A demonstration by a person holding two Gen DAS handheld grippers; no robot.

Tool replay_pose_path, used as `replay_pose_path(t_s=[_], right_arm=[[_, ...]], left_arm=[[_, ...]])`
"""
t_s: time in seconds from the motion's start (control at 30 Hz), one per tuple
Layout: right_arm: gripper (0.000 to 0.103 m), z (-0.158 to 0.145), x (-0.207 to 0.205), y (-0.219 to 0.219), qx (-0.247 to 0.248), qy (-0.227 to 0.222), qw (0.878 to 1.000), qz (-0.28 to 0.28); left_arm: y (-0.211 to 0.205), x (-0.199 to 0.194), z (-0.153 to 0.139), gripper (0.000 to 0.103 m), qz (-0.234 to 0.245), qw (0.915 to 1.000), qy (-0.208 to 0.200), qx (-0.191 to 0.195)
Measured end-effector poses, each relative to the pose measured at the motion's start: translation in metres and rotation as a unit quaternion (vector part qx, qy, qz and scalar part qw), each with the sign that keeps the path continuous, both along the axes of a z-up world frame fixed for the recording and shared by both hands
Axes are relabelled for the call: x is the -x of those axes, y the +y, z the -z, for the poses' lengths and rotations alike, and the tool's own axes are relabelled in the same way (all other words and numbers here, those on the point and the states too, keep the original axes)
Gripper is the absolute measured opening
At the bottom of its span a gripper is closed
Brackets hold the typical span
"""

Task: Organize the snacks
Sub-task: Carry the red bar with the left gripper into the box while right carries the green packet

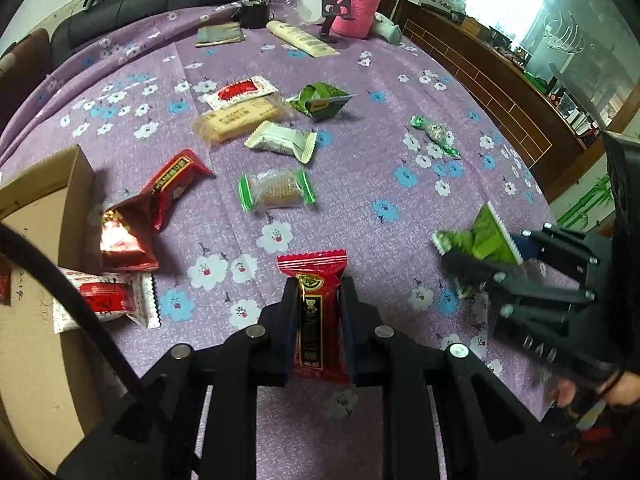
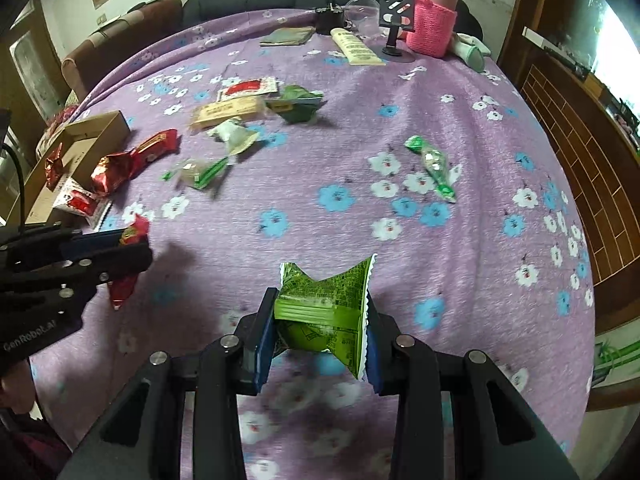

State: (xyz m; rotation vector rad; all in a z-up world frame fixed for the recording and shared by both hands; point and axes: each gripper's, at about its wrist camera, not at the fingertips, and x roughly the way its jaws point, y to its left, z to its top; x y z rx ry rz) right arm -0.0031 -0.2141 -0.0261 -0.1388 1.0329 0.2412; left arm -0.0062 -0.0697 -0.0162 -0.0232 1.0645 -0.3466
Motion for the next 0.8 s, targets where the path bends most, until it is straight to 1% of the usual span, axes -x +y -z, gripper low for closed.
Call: replay_pose_path(t_s=[0.3, 0.6, 0.8], right_arm=[[0.037, -0.015, 0.008, 0.047, -0.004, -0.019, 1.0, -0.024], [0.037, -0.037, 0.01, 0.101, -0.009, -0.044, 0.997, -0.064], [0.037, -0.049, 0.008, 0.146, -0.01, -0.056, 0.993, -0.103]], left_arm=[[0.026, 0.005, -0.02, 0.021, -0.03, 0.9991, -0.029, 0.005], [0.07, 0.013, -0.037, 0.021, -0.07, 0.9963, -0.048, 0.017], [0.11, 0.017, -0.047, 0.021, -0.112, 0.9918, -0.057, 0.025]])
